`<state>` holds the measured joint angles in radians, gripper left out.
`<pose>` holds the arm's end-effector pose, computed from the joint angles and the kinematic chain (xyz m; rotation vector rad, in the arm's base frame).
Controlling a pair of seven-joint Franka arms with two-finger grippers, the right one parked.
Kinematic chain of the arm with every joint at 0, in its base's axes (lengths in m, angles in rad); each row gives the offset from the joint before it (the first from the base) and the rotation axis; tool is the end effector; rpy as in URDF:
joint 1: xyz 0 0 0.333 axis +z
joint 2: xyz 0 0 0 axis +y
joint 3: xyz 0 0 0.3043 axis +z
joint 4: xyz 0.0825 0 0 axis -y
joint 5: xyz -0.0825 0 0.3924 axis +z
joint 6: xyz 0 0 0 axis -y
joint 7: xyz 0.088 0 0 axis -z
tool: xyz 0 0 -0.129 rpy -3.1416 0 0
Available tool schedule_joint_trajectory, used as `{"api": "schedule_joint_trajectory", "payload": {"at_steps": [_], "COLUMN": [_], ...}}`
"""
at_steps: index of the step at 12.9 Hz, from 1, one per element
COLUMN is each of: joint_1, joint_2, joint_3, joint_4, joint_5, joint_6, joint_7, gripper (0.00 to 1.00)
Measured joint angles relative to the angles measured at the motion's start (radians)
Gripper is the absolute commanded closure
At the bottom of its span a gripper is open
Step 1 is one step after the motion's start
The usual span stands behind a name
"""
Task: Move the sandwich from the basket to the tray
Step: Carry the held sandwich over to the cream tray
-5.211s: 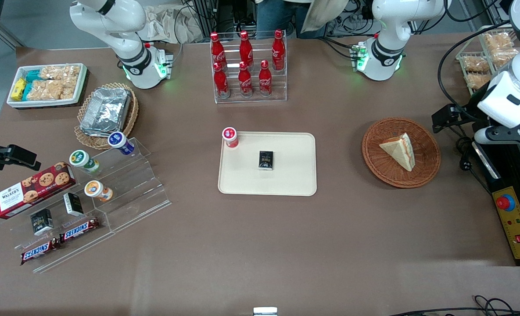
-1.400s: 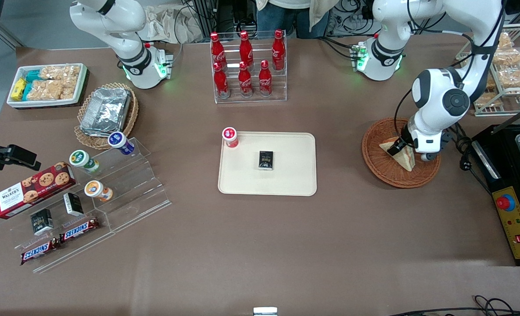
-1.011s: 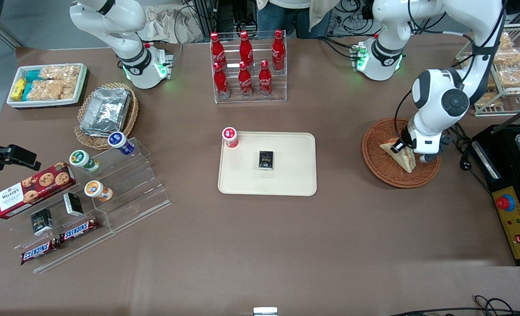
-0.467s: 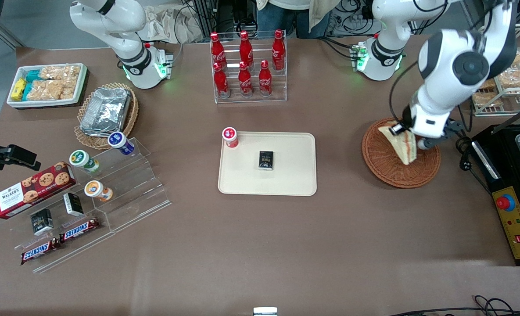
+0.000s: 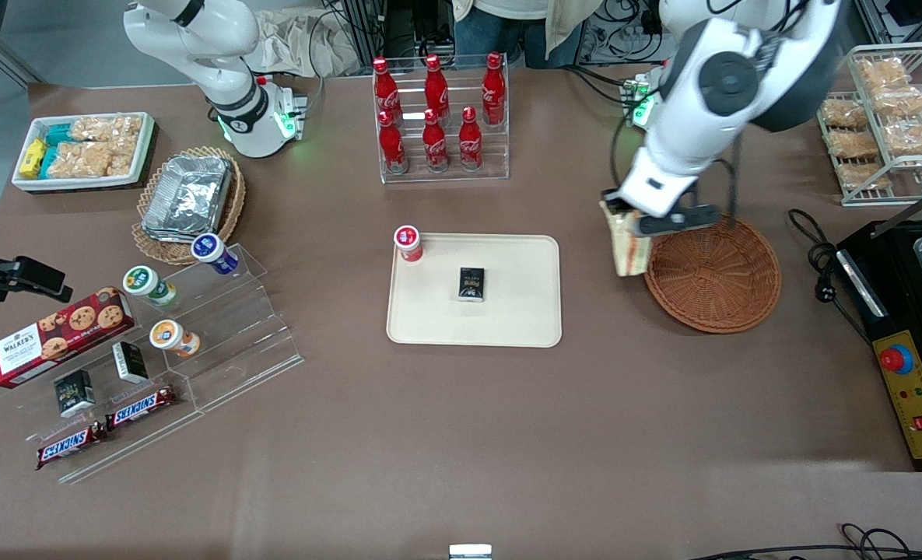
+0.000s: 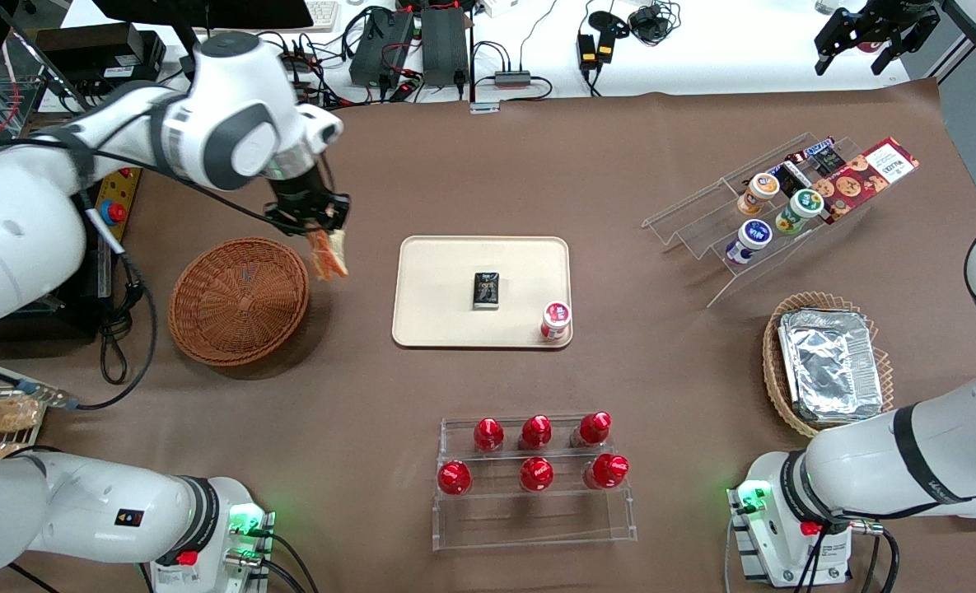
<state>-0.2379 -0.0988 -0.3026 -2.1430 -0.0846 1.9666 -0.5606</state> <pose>0.4391 -0.2734 0.4008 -3.1345 -0.0917 0.1478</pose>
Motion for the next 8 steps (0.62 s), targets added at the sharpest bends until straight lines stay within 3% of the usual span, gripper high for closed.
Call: {"api": "schedule_joint_trajectory", "payload": {"at_steps": [2, 5, 8], "joint_1": [-0.065, -0.121, -0.119], "joint_2": [0.091, 0.249, 0.373], "joint_3": [-0.048, -0.058, -0.047], "joint_4": [0.005, 0.0, -0.002], "joint_5": [0.095, 0.161, 0.181], "joint_6": [0.091, 0.237, 0.374], "joint_7": [-0.007, -0.057, -0.094], "gripper": [1.0, 1.0, 1.0]}}
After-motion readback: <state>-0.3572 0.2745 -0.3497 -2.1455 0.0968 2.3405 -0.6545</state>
